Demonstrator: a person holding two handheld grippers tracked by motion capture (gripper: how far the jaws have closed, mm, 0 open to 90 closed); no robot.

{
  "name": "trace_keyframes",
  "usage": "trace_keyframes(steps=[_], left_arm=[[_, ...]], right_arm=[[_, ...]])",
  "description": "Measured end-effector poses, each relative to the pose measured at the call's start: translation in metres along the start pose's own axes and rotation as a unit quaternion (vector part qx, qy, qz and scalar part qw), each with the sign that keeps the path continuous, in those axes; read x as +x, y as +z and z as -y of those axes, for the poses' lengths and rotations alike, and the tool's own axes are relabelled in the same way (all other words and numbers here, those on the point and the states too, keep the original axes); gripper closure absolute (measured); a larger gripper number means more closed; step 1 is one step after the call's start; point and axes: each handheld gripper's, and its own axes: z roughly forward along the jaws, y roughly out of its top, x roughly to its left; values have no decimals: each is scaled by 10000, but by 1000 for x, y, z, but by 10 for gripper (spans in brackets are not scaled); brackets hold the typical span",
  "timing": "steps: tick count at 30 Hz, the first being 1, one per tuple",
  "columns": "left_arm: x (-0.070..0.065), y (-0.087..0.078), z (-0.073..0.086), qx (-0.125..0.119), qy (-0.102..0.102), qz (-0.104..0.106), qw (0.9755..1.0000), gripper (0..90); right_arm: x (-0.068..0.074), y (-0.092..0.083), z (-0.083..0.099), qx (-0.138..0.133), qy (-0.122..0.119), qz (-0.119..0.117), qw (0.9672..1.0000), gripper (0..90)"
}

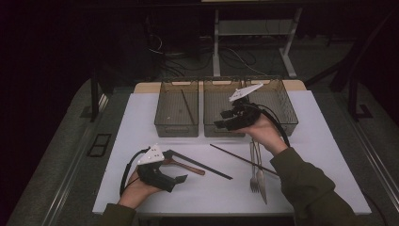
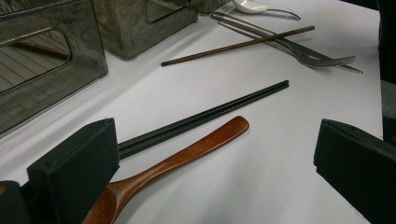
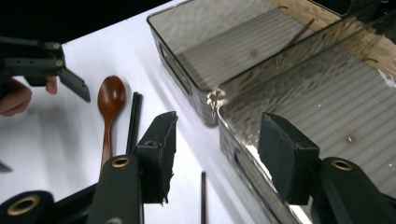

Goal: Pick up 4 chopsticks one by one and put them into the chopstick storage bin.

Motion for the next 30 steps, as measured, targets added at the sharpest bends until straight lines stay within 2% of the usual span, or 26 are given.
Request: trace_keyframes(steps=[16, 22, 30], left_arm=[[0, 1, 0, 34, 21, -22, 10000, 0], [-1, 1, 0, 39, 11, -25, 10000, 0], [-1, 1, 1, 36, 1, -35, 10000, 0]], right_arm=[[1, -42, 47, -113, 105, 6, 9999, 460], [1, -52, 64, -81, 122, 50, 9999, 450], [2, -58, 93, 58, 272, 52, 9996, 450]])
